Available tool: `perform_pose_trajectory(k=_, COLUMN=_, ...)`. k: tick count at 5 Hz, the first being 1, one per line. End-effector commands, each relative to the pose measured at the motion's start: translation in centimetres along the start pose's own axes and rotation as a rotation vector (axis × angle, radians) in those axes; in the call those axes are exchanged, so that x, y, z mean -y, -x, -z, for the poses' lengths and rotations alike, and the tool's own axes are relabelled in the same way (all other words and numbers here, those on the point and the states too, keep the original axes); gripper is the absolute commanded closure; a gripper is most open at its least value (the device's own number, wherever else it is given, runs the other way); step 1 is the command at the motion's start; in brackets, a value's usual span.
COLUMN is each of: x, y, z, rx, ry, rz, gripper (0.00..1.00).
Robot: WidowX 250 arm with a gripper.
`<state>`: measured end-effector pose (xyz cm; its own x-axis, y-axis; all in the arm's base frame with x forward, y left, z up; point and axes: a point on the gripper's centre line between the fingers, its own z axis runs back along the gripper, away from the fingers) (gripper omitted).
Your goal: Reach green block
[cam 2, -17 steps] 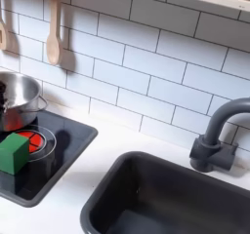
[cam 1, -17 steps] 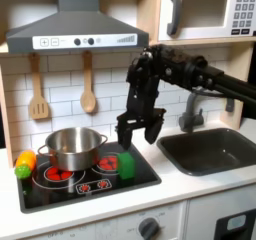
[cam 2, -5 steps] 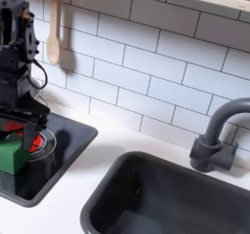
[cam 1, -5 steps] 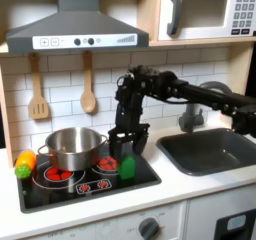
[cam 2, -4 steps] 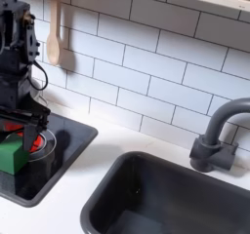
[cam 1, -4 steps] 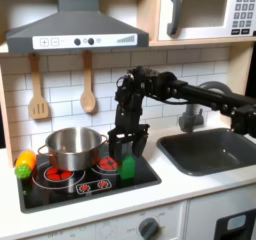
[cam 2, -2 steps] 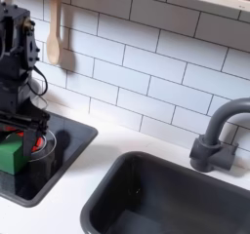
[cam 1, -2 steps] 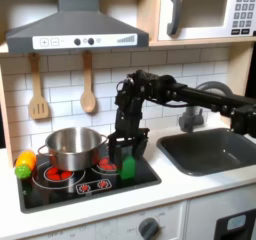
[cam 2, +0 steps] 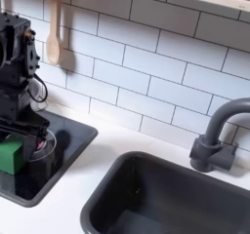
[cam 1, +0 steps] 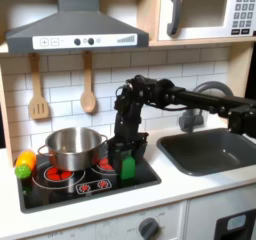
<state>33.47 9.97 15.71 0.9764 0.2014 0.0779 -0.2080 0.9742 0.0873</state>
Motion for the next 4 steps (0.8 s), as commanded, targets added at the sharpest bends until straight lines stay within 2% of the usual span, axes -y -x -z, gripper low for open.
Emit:
perform_pose_trajectory(k=1, x=0.2, y=-0.4, z=1.6, rx=-0.03, ry=0.006, rz=0.005, gripper=0.0)
perform_pose_trajectory(k=3, x=0.1, y=0.3, z=2.6, rx=-0.071, ry=-0.001, rz=0.01, gripper=0.0)
perform_pose_trajectory(k=4, x=0.2, y=0.3, z=2.1, rx=-0.03, ry=0.002, rz=0.001, gripper=0.0)
